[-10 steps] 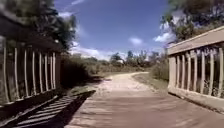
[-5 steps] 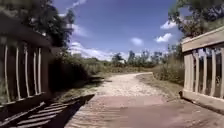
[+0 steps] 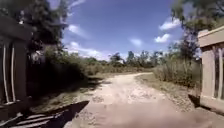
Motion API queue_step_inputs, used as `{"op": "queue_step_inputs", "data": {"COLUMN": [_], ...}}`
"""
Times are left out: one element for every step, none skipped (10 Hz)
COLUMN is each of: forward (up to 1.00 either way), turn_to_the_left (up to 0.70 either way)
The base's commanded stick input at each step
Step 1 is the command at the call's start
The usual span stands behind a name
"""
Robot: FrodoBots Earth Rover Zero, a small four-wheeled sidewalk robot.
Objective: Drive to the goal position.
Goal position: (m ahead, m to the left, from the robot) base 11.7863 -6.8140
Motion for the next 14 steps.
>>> {"op": "queue_step_inputs", "data": {"forward": [0.76, 0.36, 0.0, 0.0, 0.0, 0.0, 0.0, 0.0, 0.0, 0.0, 0.0, 0.18, 0.7, 0.7], "turn_to_the_left": [0.0, 0.0, 0.0, 0.0, 0.0, 0.0, 0.0, 0.0, 0.0, 0.0, 0.0, 0.0, 0.0, 0.0]}}
